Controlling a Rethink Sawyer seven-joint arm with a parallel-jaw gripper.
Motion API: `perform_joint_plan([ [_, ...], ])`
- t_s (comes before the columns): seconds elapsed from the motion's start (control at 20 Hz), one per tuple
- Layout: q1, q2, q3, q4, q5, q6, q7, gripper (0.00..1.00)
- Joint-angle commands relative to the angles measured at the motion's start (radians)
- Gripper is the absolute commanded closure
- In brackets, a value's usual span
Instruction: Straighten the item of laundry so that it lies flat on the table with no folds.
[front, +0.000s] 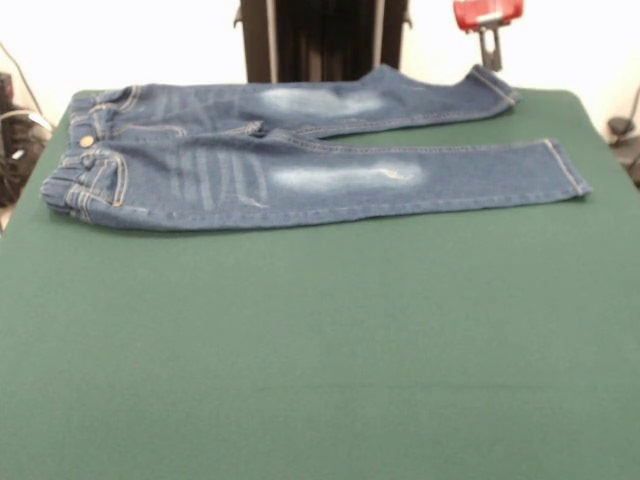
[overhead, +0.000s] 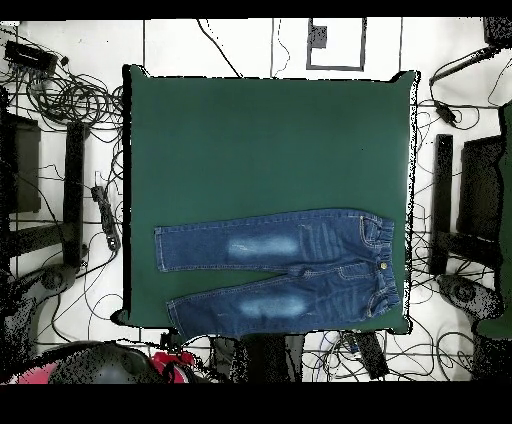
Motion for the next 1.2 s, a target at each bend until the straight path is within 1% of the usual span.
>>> perform_joint_plan([
  [0.05, 0.021, 0.227, 0.065, 0.074, 0.010, 0.265, 0.164, 1.00],
  [0.2, 0.048, 0.221, 0.087, 0.082, 0.048, 0.255, 0.185, 1.00],
  [0.35, 0.059, 0.187, 0.101, 0.109, 0.081, 0.274, 0.183, 1.00],
  [0.45, 0.055, 0.167, 0.105, 0.122, 0.085, 0.291, 0.177, 1.00],
  [0.65, 0.032, 0.144, 0.113, 0.148, 0.066, 0.318, 0.174, 1.00],
  [0.8, -0.008, 0.177, 0.120, 0.137, -0.005, 0.320, 0.183, 1.00],
  [0.85, -0.011, 0.183, 0.125, 0.137, -0.014, 0.316, 0.188, 1.00],
  [1.1, 0.006, 0.168, 0.150, 0.176, 0.022, 0.299, 0.213, 1.00],
  [1.15, 0.001, 0.166, 0.151, 0.180, 0.021, 0.304, 0.212, 1.00],
  [1.2, -0.022, 0.178, 0.152, 0.173, 0.000, 0.318, 0.211, 1.00],
])
